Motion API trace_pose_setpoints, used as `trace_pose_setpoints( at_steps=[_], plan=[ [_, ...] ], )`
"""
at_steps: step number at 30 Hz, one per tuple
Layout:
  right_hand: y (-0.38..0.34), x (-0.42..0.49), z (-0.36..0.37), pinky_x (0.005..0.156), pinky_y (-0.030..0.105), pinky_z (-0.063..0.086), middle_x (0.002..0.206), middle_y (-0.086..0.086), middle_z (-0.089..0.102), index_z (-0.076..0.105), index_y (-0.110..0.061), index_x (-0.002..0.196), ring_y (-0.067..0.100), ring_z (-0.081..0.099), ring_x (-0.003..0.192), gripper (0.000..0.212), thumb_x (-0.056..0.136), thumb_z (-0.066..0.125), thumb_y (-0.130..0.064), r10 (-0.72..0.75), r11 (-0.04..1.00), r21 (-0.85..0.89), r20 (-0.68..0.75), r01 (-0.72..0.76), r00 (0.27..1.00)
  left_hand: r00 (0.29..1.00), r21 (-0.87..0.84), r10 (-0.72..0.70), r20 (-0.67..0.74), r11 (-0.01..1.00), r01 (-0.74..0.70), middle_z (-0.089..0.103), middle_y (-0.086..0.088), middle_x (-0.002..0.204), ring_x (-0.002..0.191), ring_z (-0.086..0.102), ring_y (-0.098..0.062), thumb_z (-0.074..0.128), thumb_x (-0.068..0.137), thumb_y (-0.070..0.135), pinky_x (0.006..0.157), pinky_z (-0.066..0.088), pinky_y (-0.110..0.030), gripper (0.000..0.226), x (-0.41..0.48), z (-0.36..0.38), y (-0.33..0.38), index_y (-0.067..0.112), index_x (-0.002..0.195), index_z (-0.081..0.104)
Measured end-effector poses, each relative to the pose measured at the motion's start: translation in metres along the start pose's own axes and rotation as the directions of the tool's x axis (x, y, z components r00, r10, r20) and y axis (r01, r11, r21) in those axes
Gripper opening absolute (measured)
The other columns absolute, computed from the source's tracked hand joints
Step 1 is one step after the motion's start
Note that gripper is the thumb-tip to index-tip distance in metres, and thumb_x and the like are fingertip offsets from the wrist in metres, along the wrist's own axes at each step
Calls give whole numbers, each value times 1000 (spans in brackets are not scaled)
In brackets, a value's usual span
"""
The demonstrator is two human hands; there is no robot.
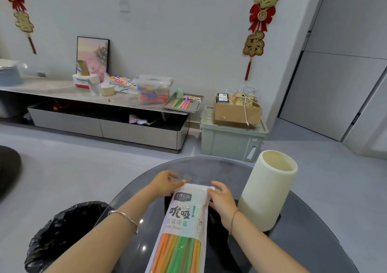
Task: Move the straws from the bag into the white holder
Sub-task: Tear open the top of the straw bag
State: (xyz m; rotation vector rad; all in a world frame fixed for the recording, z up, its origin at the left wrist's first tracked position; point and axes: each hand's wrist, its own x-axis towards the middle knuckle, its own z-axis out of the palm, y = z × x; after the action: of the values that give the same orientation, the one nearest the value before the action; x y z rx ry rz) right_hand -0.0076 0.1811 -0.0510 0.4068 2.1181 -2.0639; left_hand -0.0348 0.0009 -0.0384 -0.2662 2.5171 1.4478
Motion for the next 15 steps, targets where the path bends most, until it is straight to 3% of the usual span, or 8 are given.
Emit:
trace_pose_setpoints(
  at_steps=[3, 5, 8, 10, 15],
  plan=[
    [-16, -10, 4, 94, 40, 51, 118, 14, 61, 53, -9, 122, 25, 60, 103, 31, 92, 48, -4, -40, 999, 27, 1, 40, 999, 1000, -97, 24, -20, 995, -26, 54, -6, 99, 81, 60, -18, 68, 85, 31, 72, 53, -25, 48, -10, -9, 7, 9, 124, 52],
    [-33, -18, 3, 79, 32, 55, 102, 10, 66, 56, -8, 118, 20, 63, 89, 27, 92, 47, -3, -115, 992, 54, 7, 114, 993, 997, -190, 69, -16, 979, -71, 60, -10, 110, 84, 66, -18, 69, 83, 34, 69, 54, -22, 45, -18, -20, 18, 13, 120, 55],
    [-60, -37, -1, 61, 18, 56, 87, 3, 69, 60, -13, 106, 12, 65, 77, 20, 93, 47, -4, -227, 971, 87, 24, 225, 973, 983, -296, 178, 44, 942, -158, 73, -5, 94, 77, 70, -14, 70, 80, 39, 68, 56, -23, 34, -36, -36, 39, 17, 106, 65],
    [-76, -56, -7, 58, 15, 55, 84, 1, 70, 61, -15, 101, 7, 66, 73, 18, 93, 48, -5, -297, 950, 106, 20, 293, 955, 969, -343, 242, 38, 914, -215, 75, -1, 82, 71, 71, -10, 72, 79, 37, 64, 55, -21, 26, -54, -43, 56, 18, 96, 70],
    [-114, -103, -24, 58, 14, 53, 84, 3, 71, 59, -14, 103, 3, 67, 67, 16, 94, 48, -7, -465, 881, 114, 36, 458, 885, 921, -359, 388, -30, 856, -372, 77, 0, 78, 68, 72, -10, 75, 77, 31, 57, 54, -20, 17, -102, -58, 97, 19, 89, 75]
  ],
)
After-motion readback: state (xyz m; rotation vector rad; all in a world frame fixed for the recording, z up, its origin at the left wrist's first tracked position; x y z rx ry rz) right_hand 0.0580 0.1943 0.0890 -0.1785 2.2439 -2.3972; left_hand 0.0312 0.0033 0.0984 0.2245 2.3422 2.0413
